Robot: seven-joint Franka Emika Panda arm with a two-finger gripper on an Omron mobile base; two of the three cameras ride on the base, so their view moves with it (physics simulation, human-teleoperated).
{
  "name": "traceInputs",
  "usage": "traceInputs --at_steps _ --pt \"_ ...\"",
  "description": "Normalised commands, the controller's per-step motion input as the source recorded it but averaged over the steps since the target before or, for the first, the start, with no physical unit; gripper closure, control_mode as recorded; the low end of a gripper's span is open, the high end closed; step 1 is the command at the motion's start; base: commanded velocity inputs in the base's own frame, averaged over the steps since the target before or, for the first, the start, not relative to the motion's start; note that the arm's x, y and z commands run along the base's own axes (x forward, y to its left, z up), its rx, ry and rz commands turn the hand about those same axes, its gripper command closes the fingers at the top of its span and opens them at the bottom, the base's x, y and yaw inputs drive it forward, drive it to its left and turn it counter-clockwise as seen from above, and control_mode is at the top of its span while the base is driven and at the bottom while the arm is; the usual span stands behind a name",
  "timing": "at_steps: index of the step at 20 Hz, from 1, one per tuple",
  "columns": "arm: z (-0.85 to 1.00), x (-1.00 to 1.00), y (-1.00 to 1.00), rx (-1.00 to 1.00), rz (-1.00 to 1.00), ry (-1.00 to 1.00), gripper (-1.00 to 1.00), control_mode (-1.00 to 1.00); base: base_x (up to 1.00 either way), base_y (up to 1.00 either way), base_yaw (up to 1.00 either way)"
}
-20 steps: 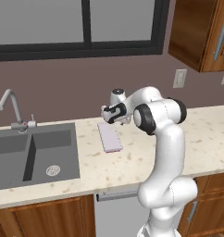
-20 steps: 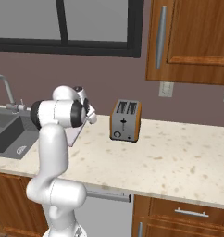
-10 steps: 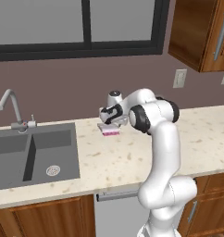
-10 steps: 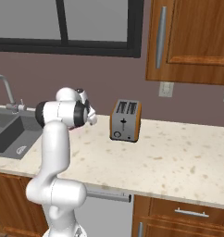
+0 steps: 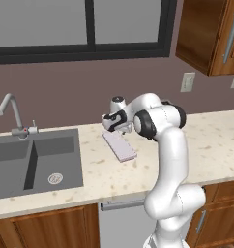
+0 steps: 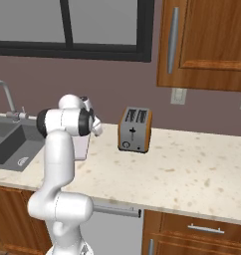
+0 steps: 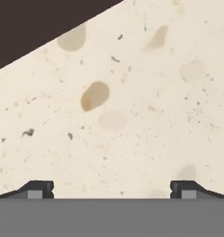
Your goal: The ice cube tray has been filled with water. Take the tray and place it in the freezer to make ice. Close the freezer door after placing the tray.
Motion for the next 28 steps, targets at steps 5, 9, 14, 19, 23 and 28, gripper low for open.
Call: traceInputs --at_steps 5,9,14,19,23,28 --pt "-0.40 -0.96 0.19 0.00 0.00 0.00 -1.00 -1.00 0.00 0.00 0.00" --pt "-0.39 -1.00 0.22 0.00 0.00 0.00 -1.00 -1.00 0.00 0.00 0.00" --pt "-0.35 -1.00 0.26 0.00 0.00 0.02 -1.00 -1.00 0.00 0.00 0.00" --pt "-0.26 -0.98 0.36 0.00 -0.02 0.06 -1.00 -1.00 0.00 0.00 0.00" --pt "-0.24 -0.82 0.47 0.00 -0.06 0.08 -1.00 -1.00 0.00 0.00 0.00" --pt "-0.28 -0.69 0.48 0.00 -0.09 0.09 -1.00 -1.00 0.00 0.00 0.00"
